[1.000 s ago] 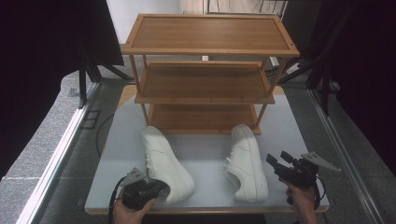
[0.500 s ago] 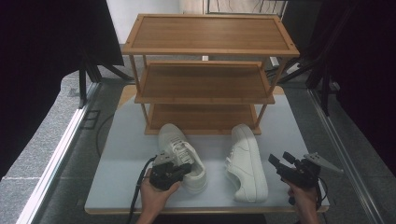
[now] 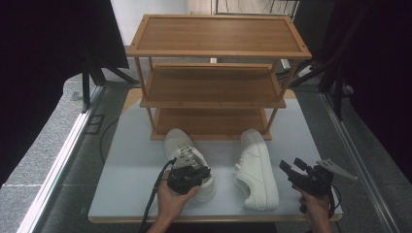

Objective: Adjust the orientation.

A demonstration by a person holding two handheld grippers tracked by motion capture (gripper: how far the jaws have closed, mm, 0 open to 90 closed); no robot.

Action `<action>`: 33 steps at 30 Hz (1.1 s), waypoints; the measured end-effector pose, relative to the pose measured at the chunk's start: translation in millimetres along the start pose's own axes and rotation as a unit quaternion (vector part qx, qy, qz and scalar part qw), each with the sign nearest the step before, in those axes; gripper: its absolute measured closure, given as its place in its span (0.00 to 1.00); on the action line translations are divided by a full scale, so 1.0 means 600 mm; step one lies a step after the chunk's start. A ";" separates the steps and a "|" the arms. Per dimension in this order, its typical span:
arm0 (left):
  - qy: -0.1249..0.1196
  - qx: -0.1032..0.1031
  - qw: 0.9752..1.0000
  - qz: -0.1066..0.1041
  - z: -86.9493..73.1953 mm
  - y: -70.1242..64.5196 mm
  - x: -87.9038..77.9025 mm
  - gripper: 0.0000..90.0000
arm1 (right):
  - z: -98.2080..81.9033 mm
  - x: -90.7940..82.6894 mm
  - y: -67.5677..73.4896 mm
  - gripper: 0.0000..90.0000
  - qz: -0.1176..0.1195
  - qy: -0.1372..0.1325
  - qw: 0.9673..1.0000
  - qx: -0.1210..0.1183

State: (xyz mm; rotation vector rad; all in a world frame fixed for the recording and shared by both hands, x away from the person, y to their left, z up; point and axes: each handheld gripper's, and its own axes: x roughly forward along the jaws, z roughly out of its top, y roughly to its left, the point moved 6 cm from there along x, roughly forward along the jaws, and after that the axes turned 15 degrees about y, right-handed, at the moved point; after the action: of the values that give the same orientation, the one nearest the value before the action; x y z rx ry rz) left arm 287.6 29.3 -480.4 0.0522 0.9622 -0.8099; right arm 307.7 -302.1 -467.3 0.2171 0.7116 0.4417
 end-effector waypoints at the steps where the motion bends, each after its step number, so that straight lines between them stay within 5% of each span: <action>1: 0.004 -0.002 1.000 0.000 -0.004 0.002 0.003 0.91 | -0.001 0.001 0.000 0.32 -0.002 0.001 1.000 -0.002; 4: 0.002 -0.019 1.000 -0.004 -0.017 0.014 0.002 0.93 | -0.001 0.000 -0.002 0.32 -0.003 -0.001 1.000 0.000; 11: 0.003 -0.006 1.000 -0.004 -0.033 0.025 -0.013 0.98 | 0.000 -0.001 -0.007 0.32 -0.004 -0.007 1.000 0.016; 14: 0.000 -0.012 1.000 -0.023 -0.037 0.032 -0.018 1.00 | -0.003 0.002 -0.004 0.32 -0.004 -0.002 1.000 0.012; 24: 0.013 -0.006 0.999 -0.031 -0.047 0.038 -0.029 1.00 | -0.006 0.002 0.004 0.32 -0.017 0.001 1.000 -0.008; 33: 0.028 -0.024 0.997 -0.066 -0.072 0.069 -0.065 1.00 | -0.006 0.005 0.007 0.32 -0.008 0.004 1.000 -0.009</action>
State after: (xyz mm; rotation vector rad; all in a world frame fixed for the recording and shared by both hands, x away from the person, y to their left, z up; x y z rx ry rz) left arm 271.3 98.5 -489.6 -0.0308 1.0455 -0.9098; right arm 306.1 -297.1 -470.2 0.1924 0.7171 0.4342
